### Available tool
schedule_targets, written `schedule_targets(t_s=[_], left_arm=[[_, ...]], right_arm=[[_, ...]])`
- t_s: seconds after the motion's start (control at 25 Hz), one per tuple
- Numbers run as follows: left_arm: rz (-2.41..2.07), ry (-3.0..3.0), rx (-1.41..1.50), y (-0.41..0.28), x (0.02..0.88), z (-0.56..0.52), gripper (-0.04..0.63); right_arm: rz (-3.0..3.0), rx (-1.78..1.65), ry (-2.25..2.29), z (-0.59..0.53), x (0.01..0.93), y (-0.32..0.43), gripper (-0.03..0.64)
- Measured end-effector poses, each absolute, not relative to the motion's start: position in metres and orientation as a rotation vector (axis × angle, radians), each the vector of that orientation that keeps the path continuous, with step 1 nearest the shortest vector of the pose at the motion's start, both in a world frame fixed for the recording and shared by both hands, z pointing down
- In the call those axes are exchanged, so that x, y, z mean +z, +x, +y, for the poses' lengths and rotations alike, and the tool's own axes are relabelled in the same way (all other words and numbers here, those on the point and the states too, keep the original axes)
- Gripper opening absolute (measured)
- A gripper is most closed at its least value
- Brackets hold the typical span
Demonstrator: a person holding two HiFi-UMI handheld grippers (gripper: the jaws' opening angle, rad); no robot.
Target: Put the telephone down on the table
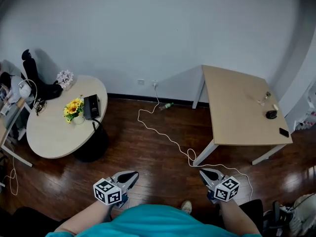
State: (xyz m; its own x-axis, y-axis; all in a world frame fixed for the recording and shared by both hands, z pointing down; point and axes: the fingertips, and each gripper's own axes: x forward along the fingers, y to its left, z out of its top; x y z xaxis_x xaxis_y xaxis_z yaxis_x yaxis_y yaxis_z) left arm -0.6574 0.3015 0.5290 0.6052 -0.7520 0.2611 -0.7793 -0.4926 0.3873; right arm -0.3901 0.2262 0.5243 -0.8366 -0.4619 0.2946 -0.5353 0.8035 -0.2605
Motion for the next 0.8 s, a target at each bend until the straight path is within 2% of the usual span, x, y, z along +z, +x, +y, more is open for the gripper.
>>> schedule_targets(t_s=[0.16, 0.32, 0.8], left_arm=[[-1.251, 2.386, 0.089, -0.711, 0.522, 0.327, 0.006], [-1.299, 2.426, 0.086, -0.727, 0.514, 0.342, 0.006], [-1.288, 2.477, 0.048, -0.64, 0.505, 0.351, 0.006]], right_arm=[[-2.76, 0.496, 0.774, 0.265, 0.521, -0.439, 0.003], [-2.767, 0.473, 0.779, 0.285, 0.513, -0.453, 0.003], [-2.771, 0.483, 0.72, 0.3, 0.52, -0.413, 0.002]])
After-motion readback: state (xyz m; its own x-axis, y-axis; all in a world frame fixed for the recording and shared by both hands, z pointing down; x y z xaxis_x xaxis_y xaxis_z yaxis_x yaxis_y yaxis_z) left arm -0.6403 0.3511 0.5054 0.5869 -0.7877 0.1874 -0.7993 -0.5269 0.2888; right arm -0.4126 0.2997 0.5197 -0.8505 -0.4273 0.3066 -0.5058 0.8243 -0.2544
